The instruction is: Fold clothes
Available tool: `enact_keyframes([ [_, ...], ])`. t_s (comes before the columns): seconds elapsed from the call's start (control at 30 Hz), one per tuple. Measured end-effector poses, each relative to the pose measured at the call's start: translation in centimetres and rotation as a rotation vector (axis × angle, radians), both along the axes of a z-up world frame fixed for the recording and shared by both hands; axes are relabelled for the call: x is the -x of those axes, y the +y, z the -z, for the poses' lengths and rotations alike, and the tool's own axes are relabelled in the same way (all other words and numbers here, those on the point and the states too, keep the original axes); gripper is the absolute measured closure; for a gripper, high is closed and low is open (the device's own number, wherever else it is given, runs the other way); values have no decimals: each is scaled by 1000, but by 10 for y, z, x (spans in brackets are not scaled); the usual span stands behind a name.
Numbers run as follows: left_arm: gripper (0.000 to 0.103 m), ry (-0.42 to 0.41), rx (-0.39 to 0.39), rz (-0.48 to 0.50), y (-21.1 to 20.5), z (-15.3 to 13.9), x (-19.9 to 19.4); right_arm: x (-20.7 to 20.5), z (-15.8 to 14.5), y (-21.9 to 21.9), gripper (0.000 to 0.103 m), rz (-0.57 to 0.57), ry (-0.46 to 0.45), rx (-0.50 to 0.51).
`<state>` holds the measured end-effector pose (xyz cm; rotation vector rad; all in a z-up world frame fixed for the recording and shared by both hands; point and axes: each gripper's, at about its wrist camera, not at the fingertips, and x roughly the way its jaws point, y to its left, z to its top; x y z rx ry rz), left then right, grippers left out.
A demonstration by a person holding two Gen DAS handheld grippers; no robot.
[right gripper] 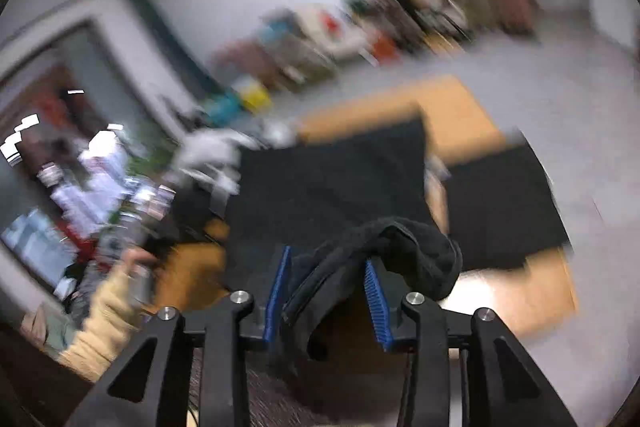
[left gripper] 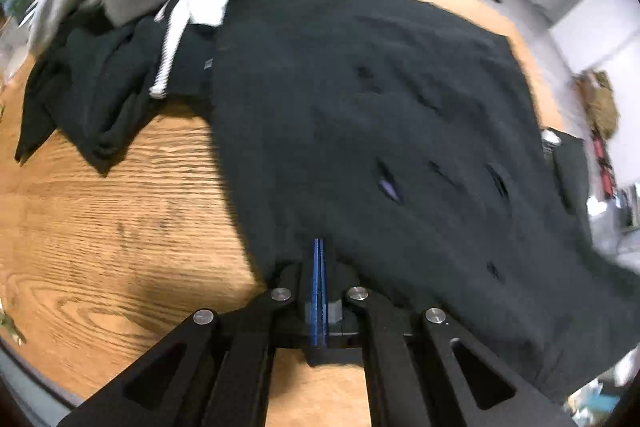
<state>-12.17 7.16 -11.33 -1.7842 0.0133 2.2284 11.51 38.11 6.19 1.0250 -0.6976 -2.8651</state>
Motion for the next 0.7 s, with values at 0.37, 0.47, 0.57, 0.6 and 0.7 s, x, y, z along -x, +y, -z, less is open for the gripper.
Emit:
enact_keyframes([
  [0.37,102,40,6,-194,-31,20,39,119,63,42,29,104,-186,-257],
  [0.47,102,56,12,-220,-28,27,51,206,109,45,32,52,-269,-337],
  [0.57,102,84,41,-211,-22,29,52,284,154,55,36,53,-352,-412],
  [0.6,102,102,51,-204,-20,28,51,298,160,61,37,66,-363,-399],
  [0.7,102,141,93,-171,-16,26,50,340,179,78,35,106,-394,-361],
])
